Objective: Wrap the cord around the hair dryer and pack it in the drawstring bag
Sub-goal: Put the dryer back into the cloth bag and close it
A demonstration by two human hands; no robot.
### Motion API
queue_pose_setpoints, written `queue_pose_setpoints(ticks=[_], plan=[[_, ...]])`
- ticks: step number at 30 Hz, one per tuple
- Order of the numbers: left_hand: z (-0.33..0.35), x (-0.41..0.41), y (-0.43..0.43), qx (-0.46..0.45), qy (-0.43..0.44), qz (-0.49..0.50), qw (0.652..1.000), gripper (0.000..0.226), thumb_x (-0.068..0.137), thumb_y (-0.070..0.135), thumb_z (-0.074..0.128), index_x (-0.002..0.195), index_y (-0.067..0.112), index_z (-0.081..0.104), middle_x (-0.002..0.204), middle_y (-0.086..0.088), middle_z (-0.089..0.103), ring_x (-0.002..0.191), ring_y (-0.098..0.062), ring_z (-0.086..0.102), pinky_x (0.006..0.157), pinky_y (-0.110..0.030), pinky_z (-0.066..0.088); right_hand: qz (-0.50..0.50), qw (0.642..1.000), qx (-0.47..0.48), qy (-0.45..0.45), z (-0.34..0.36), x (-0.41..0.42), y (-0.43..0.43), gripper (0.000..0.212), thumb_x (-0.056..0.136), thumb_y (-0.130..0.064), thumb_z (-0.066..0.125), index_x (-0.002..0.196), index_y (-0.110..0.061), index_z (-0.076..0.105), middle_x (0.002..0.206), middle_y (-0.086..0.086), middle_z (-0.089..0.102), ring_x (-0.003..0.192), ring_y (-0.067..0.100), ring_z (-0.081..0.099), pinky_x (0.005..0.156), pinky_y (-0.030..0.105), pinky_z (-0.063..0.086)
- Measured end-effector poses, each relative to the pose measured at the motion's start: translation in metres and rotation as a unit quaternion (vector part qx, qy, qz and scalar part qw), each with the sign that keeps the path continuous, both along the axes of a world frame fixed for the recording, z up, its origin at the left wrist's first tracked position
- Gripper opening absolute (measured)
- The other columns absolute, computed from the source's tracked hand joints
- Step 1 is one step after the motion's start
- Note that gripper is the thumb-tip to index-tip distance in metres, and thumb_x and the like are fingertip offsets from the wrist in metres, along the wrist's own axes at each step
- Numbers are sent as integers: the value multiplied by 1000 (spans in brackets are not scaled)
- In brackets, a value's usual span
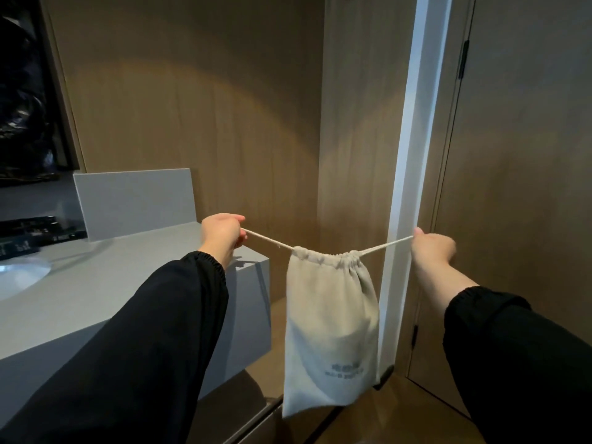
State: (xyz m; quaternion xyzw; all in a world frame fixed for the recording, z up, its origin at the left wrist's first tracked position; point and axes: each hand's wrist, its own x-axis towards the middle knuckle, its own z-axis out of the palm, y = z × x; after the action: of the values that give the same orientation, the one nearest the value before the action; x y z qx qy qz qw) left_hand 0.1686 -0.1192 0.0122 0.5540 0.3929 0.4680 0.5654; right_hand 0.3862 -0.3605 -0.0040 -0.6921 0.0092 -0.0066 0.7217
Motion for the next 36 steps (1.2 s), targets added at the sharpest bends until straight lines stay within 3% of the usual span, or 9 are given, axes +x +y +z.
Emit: queue_pose_setpoints(ticks=[3, 6, 9, 12, 15, 19, 22, 31, 36], plan=[[3, 12, -18, -4, -38, -78, 996, 42, 78, -18, 35, 82, 8, 67, 52, -6, 59, 75, -27, 66, 78, -34, 54, 80, 986, 120, 79, 4, -8, 9, 13, 99, -17, 49, 87, -10, 50, 76, 6, 54, 65, 15, 62, 59, 23, 50], [8, 29, -47, -43, -64, -211, 974, 39, 87, -16, 32, 92, 6, 63, 47, -2, 51, 65, -22, 70, 80, -39, 55, 246, 923, 260, 142, 7, -24, 19, 13, 103, -9, 33, 104, -17, 43, 78, 14, 52, 60, 20, 57, 73, 31, 52], [5, 35, -62, -43, -46, -257, 964, 33, 94, -9, 32, 101, 4, 61, 43, -1, 42, 51, -18, 60, 71, -38, 55, 343, 938, -49, -3, -1, -37, 17, 10, 98, -18, 46, 91, -12, 50, 61, 6, 40, 37, 13, 31, 48, 29, 38], [0, 36, -59, -53, -50, -248, 966, 32, 94, -7, 32, 105, 2, 61, 42, -1, 38, 45, -16, 51, 68, -36, 51, 385, 783, -416, -256, -14, -36, 14, 30, 90, -34, 61, 70, -17, 48, 66, 1, 49, 52, 12, 45, 47, 22, 34], [-5, 36, -52, -86, -88, -218, 968, 34, 92, -8, 31, 101, 2, 62, 39, -2, 38, 49, -19, 52, 67, -36, 51, 438, 593, -597, -316, -22, -43, 14, 44, 78, -55, 69, 78, -11, 62, 77, 1, 61, 71, 16, 55, 56, 24, 40], [-12, 33, -46, -121, -116, -197, 966, 35, 92, -9, 30, 94, 3, 62, 37, -1, 38, 54, -18, 51, 53, -29, 54, 379, 479, -716, -338, -29, -47, 14, 34, 77, -23, 78, 65, -5, 52, 64, 5, 52, 63, 22, 50, 45, 23, 32], [-15, 30, -44, -131, -117, -190, 966, 35, 93, -9, 30, 93, 4, 63, 38, -2, 39, 53, -16, 50, 51, -27, 55, 365, 522, -694, -335, -32, -42, 13, 34, 81, -6, 67, 56, -9, 45, 56, 3, 47, 50, 17, 44, 45, 24, 33], [-19, 27, -42, 50, 98, -225, 968, 31, 91, -5, 36, 94, 6, 65, 52, -7, 53, 66, -21, 65, 61, -27, 47, 418, 798, -348, -259, -34, -44, 23, 15, 83, -8, 71, 67, -7, 73, 65, 5, 66, 66, 13, 60, 64, 26, 48], [-20, 14, -38, 313, 401, -289, 811, 26, 87, 3, 46, 90, 11, 70, 69, -4, 71, 58, -5, 62, 57, -18, 46, 419, 885, -129, -159, -19, -49, 21, 21, 84, 11, 55, 68, 3, 66, 50, 6, 52, 39, 9, 37, 41, 18, 28]])
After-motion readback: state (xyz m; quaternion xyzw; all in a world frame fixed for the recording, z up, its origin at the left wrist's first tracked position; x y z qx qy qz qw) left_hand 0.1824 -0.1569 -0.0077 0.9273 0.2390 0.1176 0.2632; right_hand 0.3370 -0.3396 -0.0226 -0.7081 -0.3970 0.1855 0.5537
